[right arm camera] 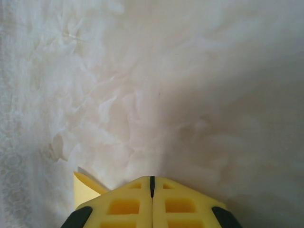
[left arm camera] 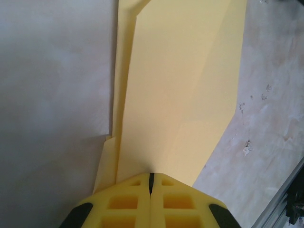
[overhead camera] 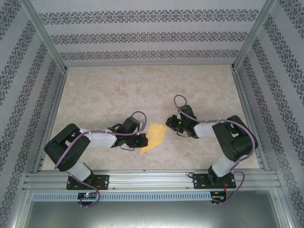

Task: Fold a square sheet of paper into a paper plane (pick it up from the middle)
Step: Fourth fold the wing at the center of the table.

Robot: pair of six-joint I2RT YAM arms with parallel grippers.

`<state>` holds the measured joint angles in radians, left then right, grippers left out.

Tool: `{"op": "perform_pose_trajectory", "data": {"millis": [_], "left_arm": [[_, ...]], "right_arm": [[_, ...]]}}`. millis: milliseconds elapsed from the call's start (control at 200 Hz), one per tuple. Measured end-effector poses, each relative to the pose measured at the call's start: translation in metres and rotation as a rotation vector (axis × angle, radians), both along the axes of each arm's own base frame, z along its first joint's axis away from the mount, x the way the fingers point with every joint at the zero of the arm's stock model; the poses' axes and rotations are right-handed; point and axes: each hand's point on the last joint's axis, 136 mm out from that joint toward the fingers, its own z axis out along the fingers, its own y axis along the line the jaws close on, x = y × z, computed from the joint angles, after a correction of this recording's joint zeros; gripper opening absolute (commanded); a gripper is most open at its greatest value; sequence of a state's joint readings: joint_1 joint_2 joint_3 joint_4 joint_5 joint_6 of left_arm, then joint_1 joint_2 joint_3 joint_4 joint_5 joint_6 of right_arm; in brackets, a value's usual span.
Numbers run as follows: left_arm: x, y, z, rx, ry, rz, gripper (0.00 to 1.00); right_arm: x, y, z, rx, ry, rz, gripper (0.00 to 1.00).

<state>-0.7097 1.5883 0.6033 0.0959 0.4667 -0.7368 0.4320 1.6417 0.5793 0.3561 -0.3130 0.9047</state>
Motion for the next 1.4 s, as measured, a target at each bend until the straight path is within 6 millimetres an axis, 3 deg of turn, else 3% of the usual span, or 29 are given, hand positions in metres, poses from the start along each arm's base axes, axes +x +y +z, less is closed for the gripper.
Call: {"op": "perform_pose_trajectory", "data": {"millis": [135,230,300,455,649,939,1039,1204,1284,1399], "left_arm": [[-0.001,0.001,0.000,0.000,0.001,0.000,0.03],[-0.001,0.001,0.000,0.000,0.000,0.000,0.03],[-0.001,0.001,0.000,0.000,0.000,0.000,0.03],[-0.001,0.001,0.000,0.000,0.000,0.000,0.03],[-0.001,0.001,0.000,-0.001,-0.001,0.000,0.04],[-0.013,0.015,0.008,0.062,0.047,0.005,0.10],[-0.011,0.012,0.028,0.052,0.037,0.002,0.09],[0.007,-0.009,0.066,-0.048,-0.015,-0.016,0.06],[0.010,-0.013,0.063,-0.063,0.006,-0.021,0.06],[0.008,-0.018,0.038,-0.056,0.083,-0.030,0.06]], "right_arm": [[-0.004,0.010,0.032,0.016,-0.064,0.041,0.09],[-0.015,0.033,0.057,0.040,-0.126,0.105,0.07],[-0.028,0.054,0.062,0.054,-0.135,0.163,0.06],[-0.053,0.081,0.037,0.058,-0.069,0.231,0.04],[-0.065,0.077,-0.007,0.015,0.040,0.215,0.03],[-0.063,0.081,-0.007,0.078,0.008,0.215,0.02],[-0.061,0.081,-0.006,0.085,0.002,0.214,0.02],[-0.061,0.081,-0.006,0.087,-0.001,0.214,0.02],[-0.061,0.081,-0.006,0.087,0.000,0.214,0.02],[-0.061,0.081,-0.006,0.087,0.000,0.214,0.02]]}}
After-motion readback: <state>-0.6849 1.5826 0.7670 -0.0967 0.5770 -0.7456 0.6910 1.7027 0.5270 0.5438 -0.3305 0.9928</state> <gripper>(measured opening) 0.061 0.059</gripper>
